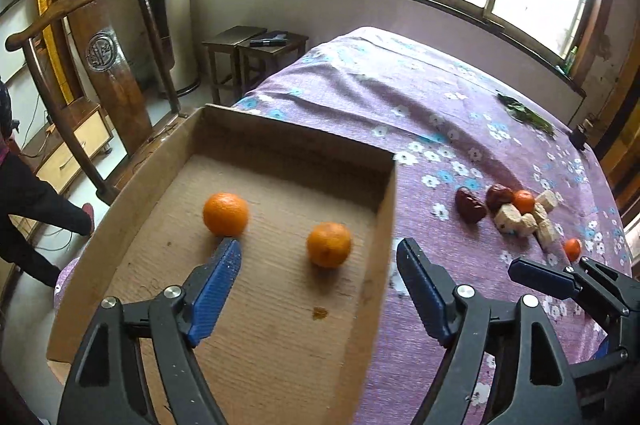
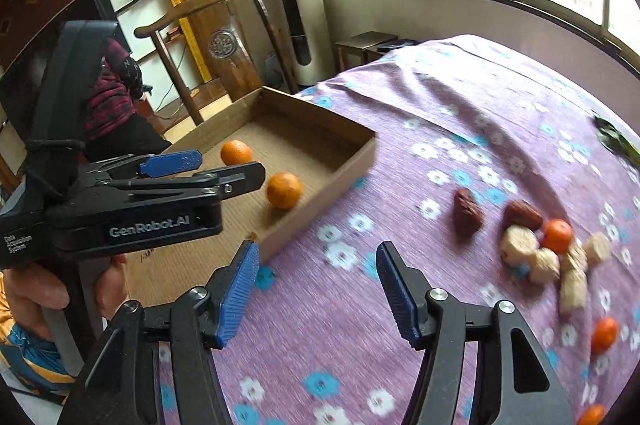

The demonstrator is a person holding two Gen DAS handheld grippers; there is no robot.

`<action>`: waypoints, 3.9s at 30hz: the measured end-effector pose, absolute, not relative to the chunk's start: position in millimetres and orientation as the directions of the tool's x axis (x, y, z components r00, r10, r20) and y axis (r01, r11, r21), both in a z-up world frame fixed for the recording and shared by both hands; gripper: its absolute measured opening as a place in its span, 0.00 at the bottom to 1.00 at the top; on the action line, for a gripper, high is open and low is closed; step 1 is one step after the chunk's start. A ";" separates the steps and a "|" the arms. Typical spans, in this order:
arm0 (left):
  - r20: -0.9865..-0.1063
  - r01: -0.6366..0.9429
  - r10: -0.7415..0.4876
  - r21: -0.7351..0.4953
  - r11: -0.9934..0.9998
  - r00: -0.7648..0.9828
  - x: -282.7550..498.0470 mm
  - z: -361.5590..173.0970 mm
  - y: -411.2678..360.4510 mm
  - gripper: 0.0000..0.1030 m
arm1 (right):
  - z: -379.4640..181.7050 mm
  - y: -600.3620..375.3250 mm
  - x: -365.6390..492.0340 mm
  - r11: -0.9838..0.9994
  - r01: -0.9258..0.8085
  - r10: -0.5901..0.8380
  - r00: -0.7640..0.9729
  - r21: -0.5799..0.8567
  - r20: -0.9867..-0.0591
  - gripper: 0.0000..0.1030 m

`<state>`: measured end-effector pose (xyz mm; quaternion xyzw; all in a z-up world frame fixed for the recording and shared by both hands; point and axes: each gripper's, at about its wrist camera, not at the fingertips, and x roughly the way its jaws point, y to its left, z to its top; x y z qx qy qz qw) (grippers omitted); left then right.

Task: Organize fruits
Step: 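Open both tools to drop the oranges into the box, then move the left tool to the red date while the right tool approaches a white yam chunk, then close the left tool on the red date while the right tool grips the yam chunk, then carry the red date and the yam chunk over the cardboard box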

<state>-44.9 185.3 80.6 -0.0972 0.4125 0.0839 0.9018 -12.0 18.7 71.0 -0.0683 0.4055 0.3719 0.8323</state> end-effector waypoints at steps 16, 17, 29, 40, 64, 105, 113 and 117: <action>-0.792 -0.062 -0.055 -0.117 0.991 0.608 -20.0 63.7 79.6 0.83 | 49.2 -130.6 -27.4 0.883 -0.421 0.420 0.509 0.208 -0.751 0.67; -0.794 -0.065 -0.050 -0.111 0.992 0.605 -17.3 62.4 76.7 0.83 | 48.7 -135.4 -27.2 0.887 -0.411 0.416 0.513 0.211 -0.751 0.67; -0.813 -0.109 0.007 -0.069 0.992 0.582 16.6 51.7 65.4 0.83 | 42.3 -156.2 -23.1 0.892 -0.389 0.419 0.519 0.230 -0.745 0.67; -0.820 -0.149 0.062 -0.029 0.988 0.569 50.2 43.9 65.3 0.83 | 38.7 -168.0 -9.6 0.901 -0.370 0.403 0.516 0.228 -0.756 0.67; -0.872 -0.198 -0.010 -0.123 0.972 0.489 99.6 20.0 71.4 0.83 | 30.2 -167.6 8.3 0.895 -0.375 0.412 0.487 0.242 -0.770 0.67; -0.834 -0.059 -0.088 -0.143 0.988 0.545 18.3 48.0 56.3 0.30 | 33.3 -146.5 19.8 0.879 -0.414 0.428 0.470 0.236 -0.772 0.31; -0.813 -0.050 -0.078 -0.130 0.990 0.577 -18.0 64.7 76.2 0.30 | 42.8 -121.0 -4.0 0.855 -0.464 0.458 0.465 0.231 -0.758 0.31; -0.808 -0.038 -0.105 -0.156 0.987 0.580 -32.8 73.0 94.6 0.30 | 47.2 -102.4 -9.5 0.841 -0.494 0.468 0.455 0.222 -0.758 0.31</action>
